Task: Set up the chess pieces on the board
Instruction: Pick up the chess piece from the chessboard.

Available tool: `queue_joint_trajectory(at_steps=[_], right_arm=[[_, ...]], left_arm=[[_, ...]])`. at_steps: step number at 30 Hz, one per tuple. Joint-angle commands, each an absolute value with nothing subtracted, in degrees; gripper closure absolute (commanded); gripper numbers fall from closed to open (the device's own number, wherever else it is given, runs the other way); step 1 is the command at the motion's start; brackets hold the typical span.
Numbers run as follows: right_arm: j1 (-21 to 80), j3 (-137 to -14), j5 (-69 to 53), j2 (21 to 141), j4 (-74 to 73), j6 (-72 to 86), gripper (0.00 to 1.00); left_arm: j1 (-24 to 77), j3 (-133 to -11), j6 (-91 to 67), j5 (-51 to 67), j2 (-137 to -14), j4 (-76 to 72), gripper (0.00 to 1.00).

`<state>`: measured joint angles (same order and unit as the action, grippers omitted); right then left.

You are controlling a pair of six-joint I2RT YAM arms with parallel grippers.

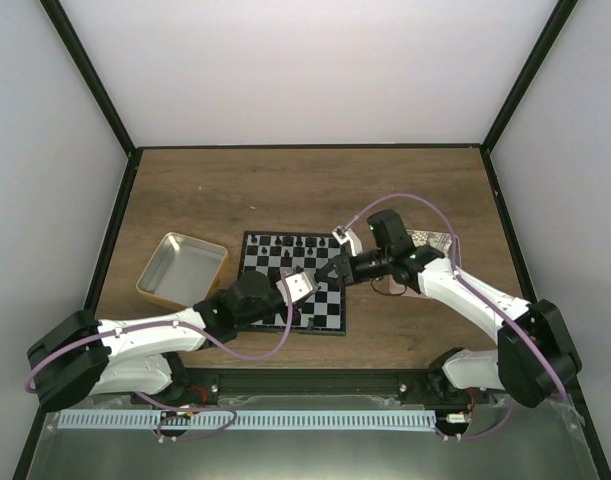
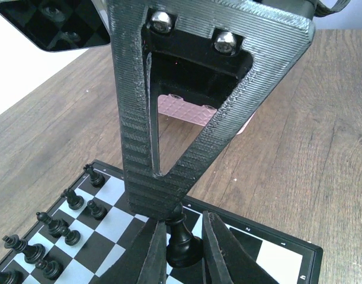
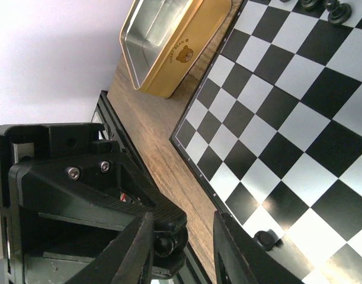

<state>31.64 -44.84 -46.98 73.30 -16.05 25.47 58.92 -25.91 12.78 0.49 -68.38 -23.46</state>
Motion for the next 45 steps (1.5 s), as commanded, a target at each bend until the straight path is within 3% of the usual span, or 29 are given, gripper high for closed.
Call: queue_joint_trajectory(at_steps=[1,6,11,21,33,35,41,45], right_arm=[[32.1,-46.2,-49.3,73.6,-14.7,25.3,0.73],[32.2,-44.9,-51.5,72.5,-12.9,26.1,0.74],[32.5,-44.4,-52.5,72.4,-12.2,26.7,0.82],[33.1,-44.0,-49.4,72.9,-14.1,26.1,0.82],[33.7,-43.6,-49.0,72.0,-13.7,26.1,0.99],[33.8,-43.5,-48.5,71.7,-13.1,26.5,0.99],[33.8,-42.2,-38.6,69.4,-9.8,28.2,0.99],[33.8,-40.9,-22.5,70.3,-8.9,27.6,0.99]], left_arm=[[59.2,-26.0,13.9,1.3,-67.1,-24.2,0.87],[59.2,-26.1,13.9,0.9,-67.3,-24.3,0.87],[59.2,-26.2,13.8,0.1,-67.6,-24.4,0.87],[59.2,-26.5,13.5,-0.6,-67.7,-24.2,0.87],[59.2,-27.0,13.1,-1.6,-68.1,-23.6,0.86],[59.2,-27.2,13.2,-1.8,-68.2,-23.2,0.81],[59.2,-27.5,9.2,-6.9,-67.2,-22.1,0.37],[59.2,-26.1,4.8,-9.2,-64.2,-21.6,0.28]])
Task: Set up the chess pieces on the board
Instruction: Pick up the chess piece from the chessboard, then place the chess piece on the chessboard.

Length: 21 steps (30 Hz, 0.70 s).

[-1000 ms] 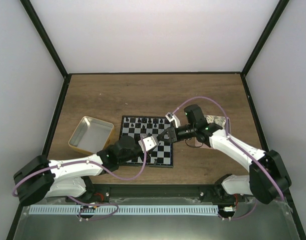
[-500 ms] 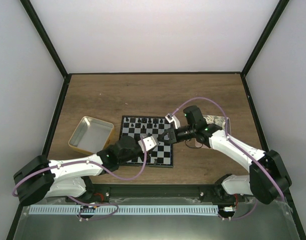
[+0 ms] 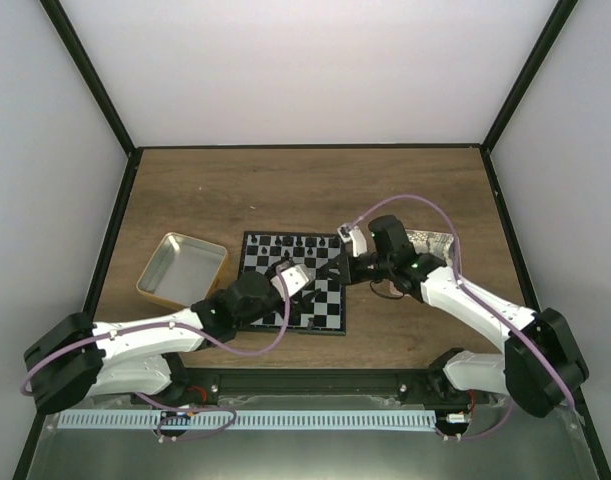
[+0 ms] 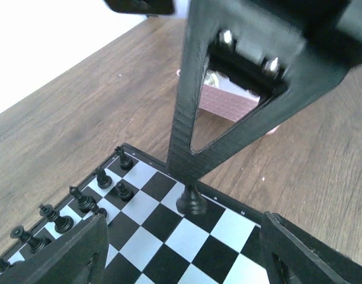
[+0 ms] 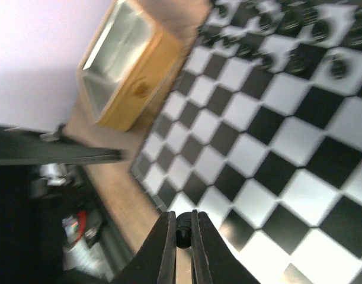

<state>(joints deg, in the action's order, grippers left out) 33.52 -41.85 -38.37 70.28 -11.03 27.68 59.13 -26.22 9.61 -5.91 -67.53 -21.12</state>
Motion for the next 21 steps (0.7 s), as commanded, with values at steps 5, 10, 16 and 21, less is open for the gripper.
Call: queue_joint_trajectory(at_steps=[5,10,16,21], right_arm=[[35.2,-41.1,-7.6,75.5,-7.0,25.2,0.99],[37.9,-42.5,5.6,81.1,-3.6,22.3,0.99],[38.5,-42.7,10.4,86.4,2.9,20.1,0.99],[38.5,-44.0,10.6,89.7,6.3,20.6,0.99]], left_arm=[[59.2,-26.4,-5.8,-17.6,-57.1,-16.4,0.25],[59.1,-27.4,-13.6,-27.9,-47.0,-10.6,0.25],[59.1,-28.0,-16.7,-33.7,-37.9,-5.6,0.21],[59.0,-29.2,-18.1,-33.9,-37.3,-1.6,0.18]])
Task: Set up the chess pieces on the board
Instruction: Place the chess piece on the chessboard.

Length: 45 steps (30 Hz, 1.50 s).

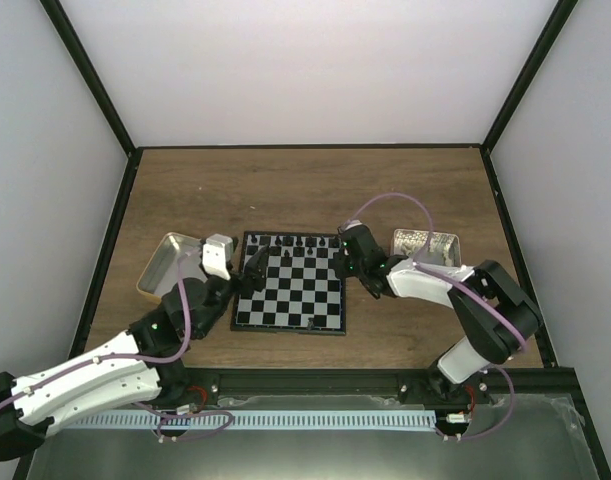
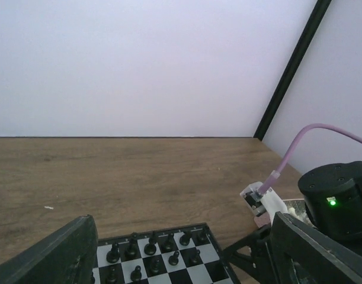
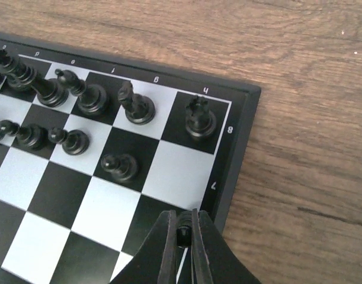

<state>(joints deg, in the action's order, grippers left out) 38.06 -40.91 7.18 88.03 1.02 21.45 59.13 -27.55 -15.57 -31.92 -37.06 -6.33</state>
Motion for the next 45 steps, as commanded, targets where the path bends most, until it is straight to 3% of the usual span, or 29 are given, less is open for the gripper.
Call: queue_joint_trajectory(at_steps=[1,21,27,34,45], right_arm=[[38.5,-44.1,10.5,90.3,6.8,20.6,0.99],[38.5,-47.0,9.7,95.8,6.1,19.6,0.98],[38.5,-48.3,9.6,95.3,3.4,20.0,0.89],[38.5,-50.0,9.3,94.3,0.0,20.6,0.93],[38.5,-51.6,10.6,96.4,-3.6,22.1,0.89]], left_arm=[[59.0,-29.3,-18.3,-33.5,-37.7,-1.0,0.17],[58.9,-29.8,-17.3,-31.4,-43.4,-1.0,0.15],[58.9,-30.1,-17.2,-31.4,-44.0,-1.0,0.14],[58.9,-30.1,-17.1,-31.7,-44.0,-0.9,0.14],[59.0,-30.3,-17.1,-31.7,-46.7,-0.7,0.14]])
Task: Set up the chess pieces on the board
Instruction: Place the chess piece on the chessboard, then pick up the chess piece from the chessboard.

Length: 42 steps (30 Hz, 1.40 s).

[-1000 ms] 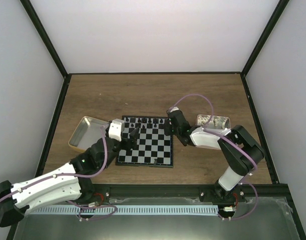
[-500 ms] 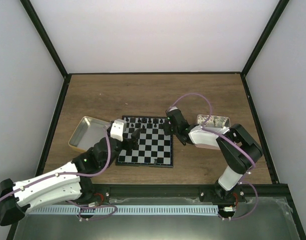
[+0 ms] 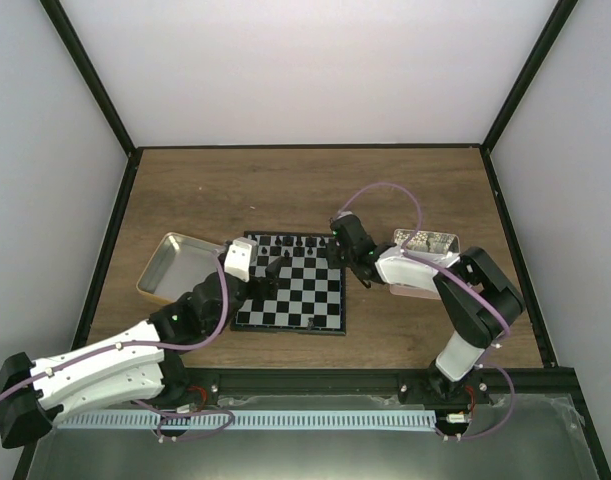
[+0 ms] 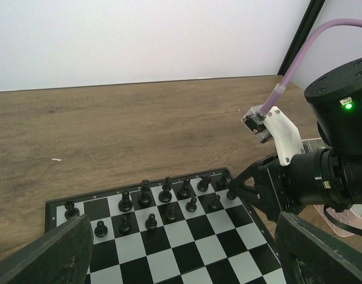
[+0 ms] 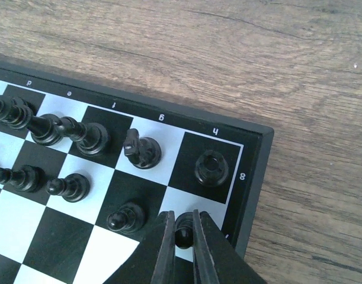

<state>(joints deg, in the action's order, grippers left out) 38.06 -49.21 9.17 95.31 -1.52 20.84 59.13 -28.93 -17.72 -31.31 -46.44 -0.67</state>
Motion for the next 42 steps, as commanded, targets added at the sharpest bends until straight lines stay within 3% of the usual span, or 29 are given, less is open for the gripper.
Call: queue_joint_trajectory(at_steps=[1,9,21,29,38,42], right_arm=[[38.5,-51.5,10.6,96.6,-3.5,22.2,0.89],[38.5,-52.3,9.4,97.2,-3.1,22.3,0.85],[38.5,-51.9,10.9,88.5,-9.6,26.9,0.53],[42.0,-50.1,5.0,80.6,-23.6,32.2,0.41],[55.0,-49.2,0.5,78.1,-29.1,44.7,0.40],[59.1,-50.8,1.3,82.3,-31.4,50.4,0.51]], left_arm=[[58.9,-30.3,-17.1,-31.7,-46.7,-0.6,0.14],[58.9,-30.6,-17.0,-31.7,-47.0,-0.6,0.14],[58.8,-33.3,-18.2,-28.6,-48.5,3.7,0.09],[58.7,-34.5,-20.4,-34.3,-45.7,5.3,0.09],[58.7,-34.1,-22.7,-40.4,-40.0,8.7,0.09],[58.7,-33.0,-22.9,-40.0,-38.4,8.4,0.09]])
